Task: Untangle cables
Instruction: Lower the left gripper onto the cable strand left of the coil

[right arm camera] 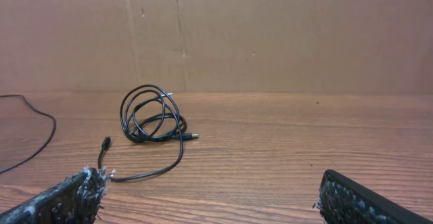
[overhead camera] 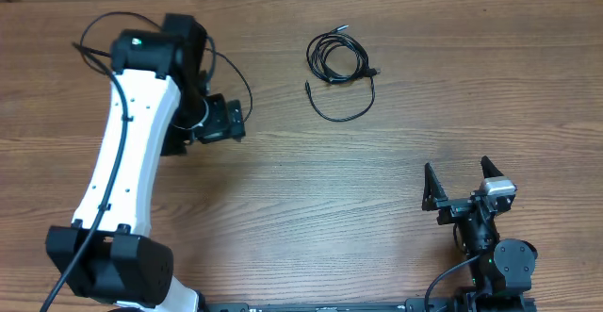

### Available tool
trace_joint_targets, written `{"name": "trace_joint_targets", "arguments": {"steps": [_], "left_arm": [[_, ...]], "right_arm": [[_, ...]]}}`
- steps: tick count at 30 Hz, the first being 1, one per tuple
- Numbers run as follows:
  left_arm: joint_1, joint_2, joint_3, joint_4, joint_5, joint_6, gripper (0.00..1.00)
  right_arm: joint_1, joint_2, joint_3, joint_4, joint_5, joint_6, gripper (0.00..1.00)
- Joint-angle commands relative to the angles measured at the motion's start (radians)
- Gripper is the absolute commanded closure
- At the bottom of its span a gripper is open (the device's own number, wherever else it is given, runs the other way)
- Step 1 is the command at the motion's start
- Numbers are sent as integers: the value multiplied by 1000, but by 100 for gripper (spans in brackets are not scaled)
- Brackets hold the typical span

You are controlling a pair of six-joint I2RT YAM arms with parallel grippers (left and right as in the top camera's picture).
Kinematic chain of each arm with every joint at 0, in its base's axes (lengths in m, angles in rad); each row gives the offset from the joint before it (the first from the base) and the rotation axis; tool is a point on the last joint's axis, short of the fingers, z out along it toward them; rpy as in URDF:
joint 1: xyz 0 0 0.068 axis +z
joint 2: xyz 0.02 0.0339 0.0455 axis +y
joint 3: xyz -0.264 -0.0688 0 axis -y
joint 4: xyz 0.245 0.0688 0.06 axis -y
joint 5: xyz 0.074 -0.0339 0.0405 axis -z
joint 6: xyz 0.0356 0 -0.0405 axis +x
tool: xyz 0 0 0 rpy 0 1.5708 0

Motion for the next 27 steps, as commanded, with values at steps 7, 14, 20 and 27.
{"name": "trace_joint_targets", "arguments": {"steps": [7, 14, 20, 27], "left_arm": [[-64, -2, -159, 217, 39, 27, 0], [-126, -2, -300, 437, 50, 48, 0], [-171, 1, -395, 571, -38, 185, 2], [-145, 25, -453, 686, -333, 244, 10]], "right_arm": [[-2, -2, -10, 5, 5, -5, 0], [-2, -2, -10, 5, 5, -5, 0], [-2, -3, -10, 5, 5, -5, 0], [-2, -2, -10, 5, 5, -5, 0]]}}
